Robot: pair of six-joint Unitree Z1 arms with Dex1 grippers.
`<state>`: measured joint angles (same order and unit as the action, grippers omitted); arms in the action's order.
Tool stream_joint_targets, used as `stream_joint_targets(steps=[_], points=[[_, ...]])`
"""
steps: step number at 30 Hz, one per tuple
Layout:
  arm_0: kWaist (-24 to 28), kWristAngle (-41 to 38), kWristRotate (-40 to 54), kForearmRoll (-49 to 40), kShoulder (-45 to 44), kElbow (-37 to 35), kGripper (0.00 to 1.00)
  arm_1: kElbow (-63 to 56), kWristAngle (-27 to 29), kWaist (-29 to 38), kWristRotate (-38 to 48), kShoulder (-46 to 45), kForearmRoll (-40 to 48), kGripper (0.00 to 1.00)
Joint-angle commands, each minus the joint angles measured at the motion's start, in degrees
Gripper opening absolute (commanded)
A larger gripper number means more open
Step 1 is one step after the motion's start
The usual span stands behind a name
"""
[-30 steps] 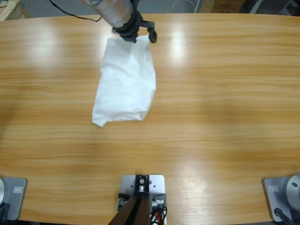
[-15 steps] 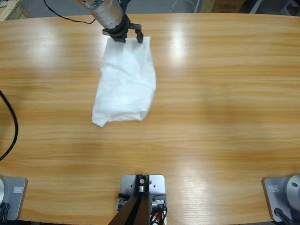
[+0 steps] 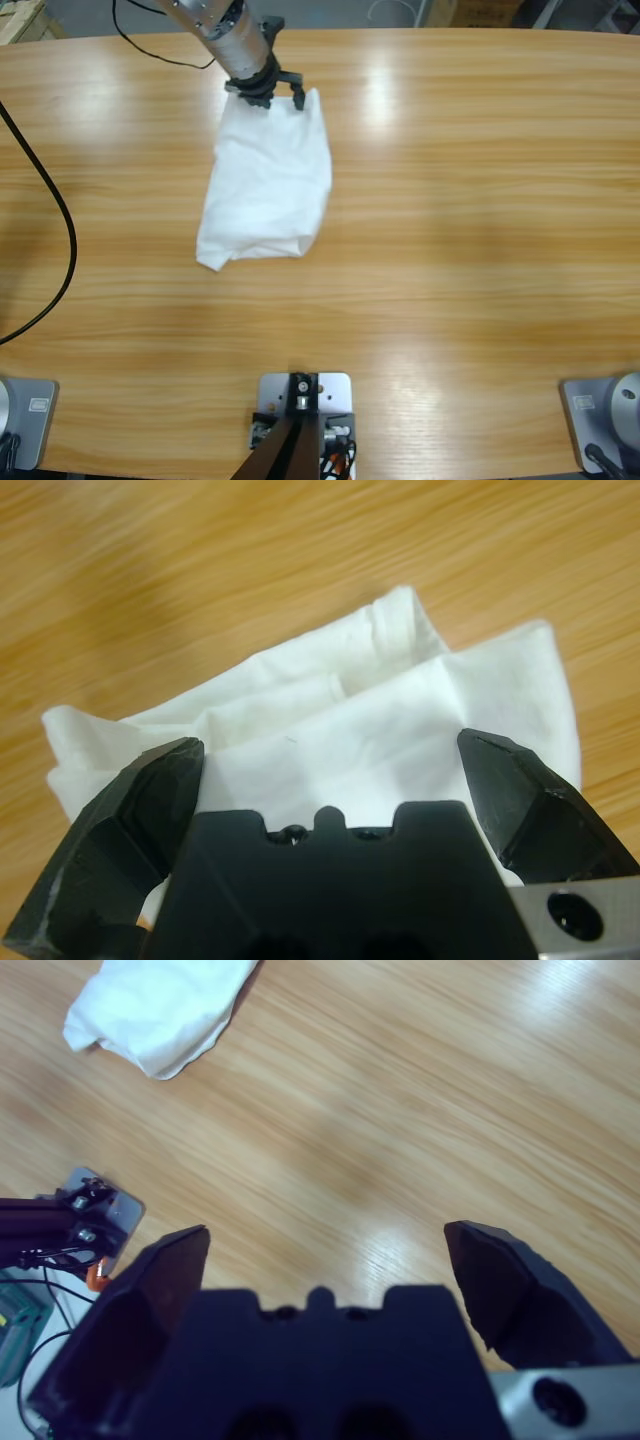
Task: Fold clothes
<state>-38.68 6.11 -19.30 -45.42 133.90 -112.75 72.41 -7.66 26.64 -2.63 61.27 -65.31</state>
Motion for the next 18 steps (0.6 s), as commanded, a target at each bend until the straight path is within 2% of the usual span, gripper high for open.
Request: stream_joint_targets(steps=[1,4,6,14,18], points=[[0.2,5.0,1.6,-7.3,-11.8,5.5,0.996,1.3,0.3,0.8,0.5,-1.9,-2.4,0.964],[-0.2,4.9,2.0,-0.3,-19.7,21.5,0.996,0.9,0.3,0.8,1.0,-4.7,-4.1,0.964],[-1.1,4.8,2.1,3.3,-21.5,26.3,0.996,0.3,0.3,0.8,1.2,-6.1,-5.1,0.964],[-8.6,4.8,7.5,5.3,-22.7,23.9,1.000,-0.1,0.0,0.8,1.8,-6.3,-7.7,0.968],[-10.3,1.6,9.5,4.0,-20.6,23.0,1.000,1.5,-0.2,0.8,2.0,-6.1,-9.5,0.966]])
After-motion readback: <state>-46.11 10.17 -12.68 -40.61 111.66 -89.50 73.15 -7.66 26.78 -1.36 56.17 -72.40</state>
